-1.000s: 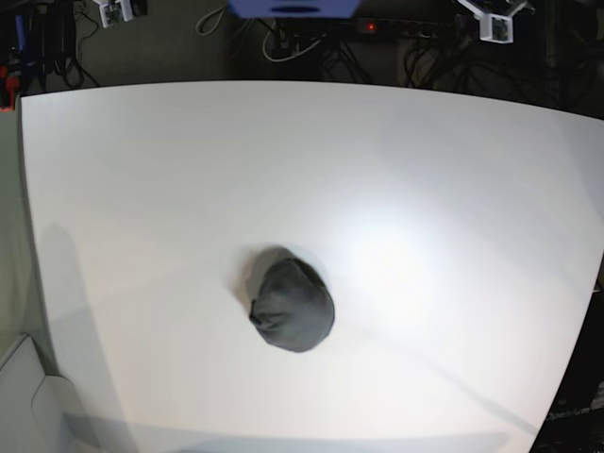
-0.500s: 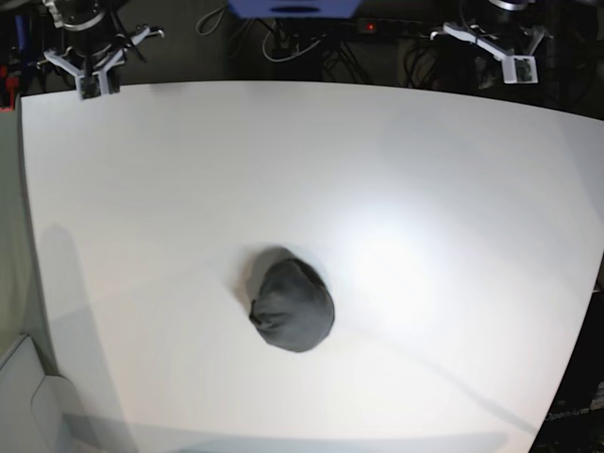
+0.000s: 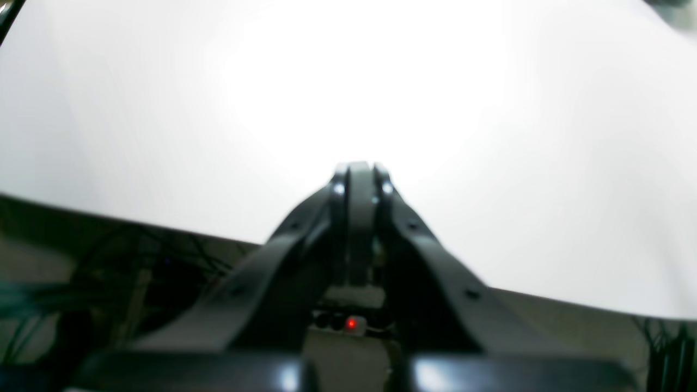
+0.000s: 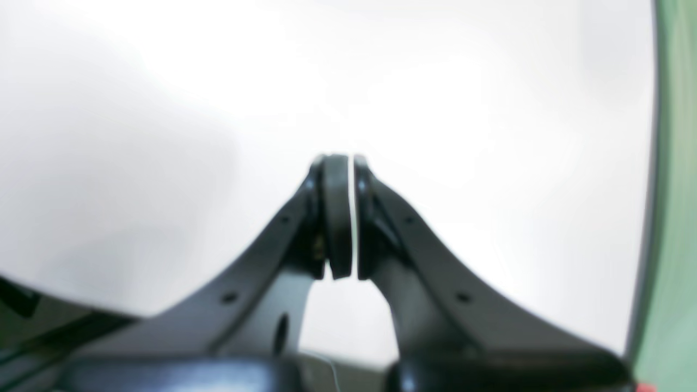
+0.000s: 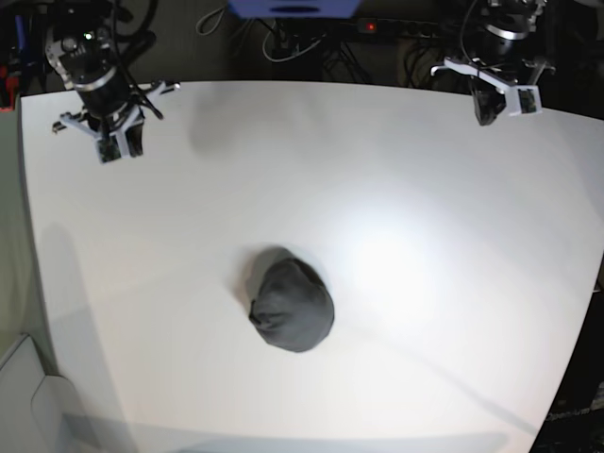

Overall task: Layout the t-shirt on the table in an organized manner, then fold the t-shirt properly
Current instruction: 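Move the right gripper down toward the grey t-shirt ball, then grasp the grey t-shirt with the right gripper and drag it aside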

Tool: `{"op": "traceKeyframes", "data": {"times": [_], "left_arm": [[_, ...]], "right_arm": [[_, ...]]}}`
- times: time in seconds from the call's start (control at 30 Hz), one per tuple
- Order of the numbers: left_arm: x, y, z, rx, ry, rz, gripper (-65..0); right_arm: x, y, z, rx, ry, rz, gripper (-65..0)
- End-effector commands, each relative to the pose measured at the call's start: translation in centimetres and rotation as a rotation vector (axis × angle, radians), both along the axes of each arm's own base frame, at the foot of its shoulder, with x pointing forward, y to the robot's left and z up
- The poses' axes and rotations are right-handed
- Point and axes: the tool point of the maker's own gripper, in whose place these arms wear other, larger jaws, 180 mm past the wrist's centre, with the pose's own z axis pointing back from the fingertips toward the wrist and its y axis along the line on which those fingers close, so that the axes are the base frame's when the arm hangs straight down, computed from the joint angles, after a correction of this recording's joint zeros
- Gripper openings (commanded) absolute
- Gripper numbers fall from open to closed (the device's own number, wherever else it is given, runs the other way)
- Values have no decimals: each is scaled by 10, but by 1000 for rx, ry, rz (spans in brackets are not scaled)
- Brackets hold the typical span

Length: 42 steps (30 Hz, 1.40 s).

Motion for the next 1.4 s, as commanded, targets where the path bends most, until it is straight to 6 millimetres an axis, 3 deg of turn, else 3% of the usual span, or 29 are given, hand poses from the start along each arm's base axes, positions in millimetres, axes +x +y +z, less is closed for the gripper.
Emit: {"op": "traceKeyframes", "data": {"times": [0.0, 0.23, 0.43, 0.8, 1.0, 1.17, 1.37], "left_arm": [[8, -1, 11, 5, -48, -6, -648], [29, 0, 22, 5, -111, -4, -648], [25, 0, 20, 4, -101, -2, -648], [16, -5, 14, -21, -79, 21, -648], [16, -5, 13, -24, -79, 28, -648], [29, -5, 21, -22, -119, 24, -648], [55, -5, 36, -16, -194, 19, -648]], "right_arm": [[9, 4, 11, 3, -40, 21, -650], [39, 49, 23, 18, -70, 162, -650], [67, 79, 40, 13, -101, 239, -650], [120, 108, 76, -35, -168, 323, -650], [141, 131, 71, -33, -146, 378, -650], [151, 137, 71, -23, -144, 380, -650], [162, 145, 86, -9, -170, 377, -650]]}}
